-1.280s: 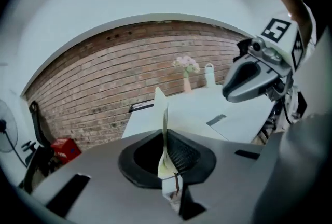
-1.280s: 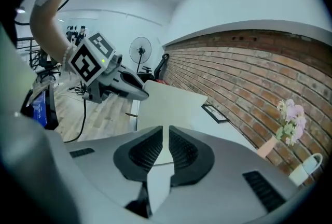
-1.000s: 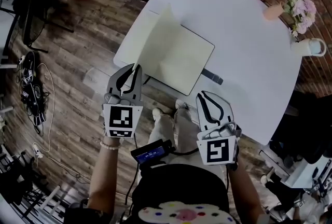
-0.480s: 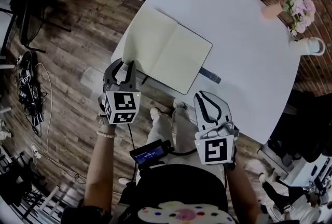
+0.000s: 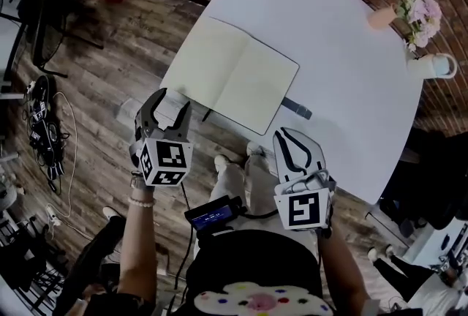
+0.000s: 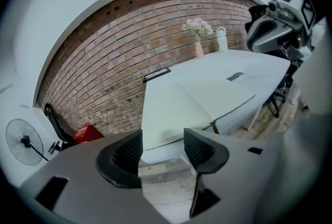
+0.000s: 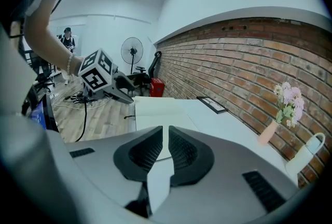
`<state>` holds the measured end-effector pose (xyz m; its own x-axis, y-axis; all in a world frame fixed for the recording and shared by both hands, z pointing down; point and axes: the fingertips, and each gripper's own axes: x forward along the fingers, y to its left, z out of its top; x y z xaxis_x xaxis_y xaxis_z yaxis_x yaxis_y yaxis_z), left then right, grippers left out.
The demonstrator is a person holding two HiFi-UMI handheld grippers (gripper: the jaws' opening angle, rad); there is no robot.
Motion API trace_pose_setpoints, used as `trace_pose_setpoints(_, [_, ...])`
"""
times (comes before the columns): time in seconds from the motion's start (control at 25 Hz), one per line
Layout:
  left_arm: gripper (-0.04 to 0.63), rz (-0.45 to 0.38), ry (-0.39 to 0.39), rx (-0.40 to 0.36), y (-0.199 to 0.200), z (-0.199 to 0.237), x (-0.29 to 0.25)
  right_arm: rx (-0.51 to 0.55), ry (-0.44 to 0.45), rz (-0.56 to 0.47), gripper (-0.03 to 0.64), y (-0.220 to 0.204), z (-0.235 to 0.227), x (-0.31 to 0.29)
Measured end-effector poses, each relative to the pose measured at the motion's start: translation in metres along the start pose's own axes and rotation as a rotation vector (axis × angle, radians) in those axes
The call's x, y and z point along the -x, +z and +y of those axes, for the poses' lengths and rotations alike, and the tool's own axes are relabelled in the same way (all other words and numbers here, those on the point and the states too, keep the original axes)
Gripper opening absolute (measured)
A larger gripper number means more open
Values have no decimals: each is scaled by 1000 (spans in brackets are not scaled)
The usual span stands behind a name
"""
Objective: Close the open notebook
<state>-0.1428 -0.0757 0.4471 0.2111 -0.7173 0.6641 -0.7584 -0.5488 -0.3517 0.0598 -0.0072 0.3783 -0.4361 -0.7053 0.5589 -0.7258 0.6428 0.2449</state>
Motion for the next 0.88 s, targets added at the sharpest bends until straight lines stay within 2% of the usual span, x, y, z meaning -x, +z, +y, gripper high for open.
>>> trace_pose_setpoints(0.12, [253,-14,5,-149,5,-12,15,-3,-5,1,49,-1,-2,0])
trace_pose_setpoints(0.36, [253,-86,-26,-581,34,-65,23,1,-9,7,49,-5,-2,3])
trace_pose_setpoints(0.48, [253,-121,-35,-756,42,-86,19,-3,-13,11,49,-8,-3,5])
trace_pose_setpoints(0.6, [252,-142,-45,-865,44,-97,14,-6,-18,18,49,-11,-4,8])
trace_pose_setpoints(0.72, [252,-163,-40,-941,48,-102,11,-7,-24,22,49,-13,-6,9])
trace_pose_setpoints(0.88, [252,-114,-68,-1067,31,-111,1,-19,-30,25,49,-16,-8,11])
